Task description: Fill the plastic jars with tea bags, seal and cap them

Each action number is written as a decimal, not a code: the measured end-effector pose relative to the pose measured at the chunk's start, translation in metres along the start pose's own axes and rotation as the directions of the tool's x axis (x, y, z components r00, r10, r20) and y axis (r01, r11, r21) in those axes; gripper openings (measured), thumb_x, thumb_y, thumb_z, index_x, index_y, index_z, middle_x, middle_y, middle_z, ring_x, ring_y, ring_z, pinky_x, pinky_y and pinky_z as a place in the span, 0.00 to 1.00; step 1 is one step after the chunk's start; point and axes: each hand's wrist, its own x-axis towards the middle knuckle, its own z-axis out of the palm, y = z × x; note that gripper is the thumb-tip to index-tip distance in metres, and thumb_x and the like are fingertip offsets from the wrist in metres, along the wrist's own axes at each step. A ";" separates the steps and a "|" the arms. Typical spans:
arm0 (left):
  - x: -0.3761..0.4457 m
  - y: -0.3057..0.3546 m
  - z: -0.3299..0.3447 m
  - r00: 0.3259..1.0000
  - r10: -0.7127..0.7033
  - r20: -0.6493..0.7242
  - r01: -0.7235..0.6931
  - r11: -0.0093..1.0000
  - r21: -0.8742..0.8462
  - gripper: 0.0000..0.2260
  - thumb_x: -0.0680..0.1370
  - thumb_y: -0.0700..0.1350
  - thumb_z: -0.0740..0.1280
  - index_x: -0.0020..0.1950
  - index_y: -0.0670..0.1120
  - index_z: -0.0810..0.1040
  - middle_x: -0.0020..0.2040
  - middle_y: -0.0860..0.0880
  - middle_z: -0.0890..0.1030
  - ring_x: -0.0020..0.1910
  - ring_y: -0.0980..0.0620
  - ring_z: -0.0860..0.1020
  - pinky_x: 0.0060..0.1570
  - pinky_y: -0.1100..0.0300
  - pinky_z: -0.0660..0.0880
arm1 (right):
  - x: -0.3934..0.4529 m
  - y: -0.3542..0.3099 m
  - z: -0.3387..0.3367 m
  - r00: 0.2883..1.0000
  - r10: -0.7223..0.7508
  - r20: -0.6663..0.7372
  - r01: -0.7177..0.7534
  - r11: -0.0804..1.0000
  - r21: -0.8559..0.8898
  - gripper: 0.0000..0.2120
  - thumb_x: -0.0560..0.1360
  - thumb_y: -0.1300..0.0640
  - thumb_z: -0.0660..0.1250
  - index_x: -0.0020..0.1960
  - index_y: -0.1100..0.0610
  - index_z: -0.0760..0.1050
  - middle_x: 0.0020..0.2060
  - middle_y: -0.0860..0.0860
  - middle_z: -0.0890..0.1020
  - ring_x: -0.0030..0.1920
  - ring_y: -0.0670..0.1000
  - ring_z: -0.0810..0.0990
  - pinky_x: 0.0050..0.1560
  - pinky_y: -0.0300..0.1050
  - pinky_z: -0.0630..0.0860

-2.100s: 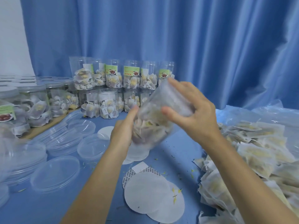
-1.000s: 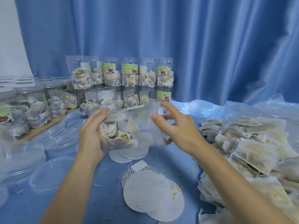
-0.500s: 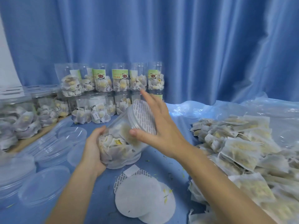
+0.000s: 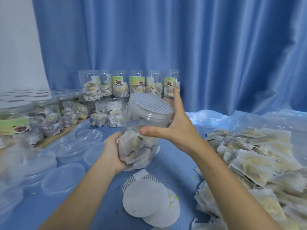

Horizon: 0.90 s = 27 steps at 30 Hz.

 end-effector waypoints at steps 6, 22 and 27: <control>-0.029 0.025 0.005 0.969 0.233 -0.085 -0.153 0.831 0.535 0.12 0.77 0.44 0.58 0.42 0.42 0.80 0.31 0.45 0.81 0.30 0.46 0.81 0.32 0.53 0.80 | 0.004 0.002 0.008 0.978 0.085 -0.193 -0.051 0.983 0.175 0.66 0.45 0.35 0.79 0.76 0.42 0.48 0.72 0.40 0.62 0.69 0.41 0.64 0.71 0.48 0.63; -0.158 0.074 -0.091 0.728 0.530 0.434 -0.469 -0.076 0.880 0.32 0.63 0.59 0.77 0.61 0.60 0.64 0.57 0.67 0.72 0.55 0.71 0.70 0.52 0.75 0.66 | -0.021 -0.066 0.099 0.968 -0.134 0.212 0.082 0.968 0.238 0.36 0.49 0.42 0.82 0.54 0.41 0.73 0.51 0.32 0.80 0.51 0.30 0.76 0.45 0.23 0.71; -0.188 0.112 -0.148 0.652 0.667 0.362 -0.388 -0.117 0.914 0.26 0.57 0.61 0.78 0.49 0.65 0.71 0.50 0.73 0.75 0.50 0.74 0.72 0.43 0.77 0.68 | 0.000 -0.096 0.166 0.954 -0.165 0.250 0.131 0.980 0.149 0.39 0.48 0.33 0.78 0.58 0.39 0.73 0.55 0.37 0.78 0.53 0.33 0.75 0.50 0.28 0.72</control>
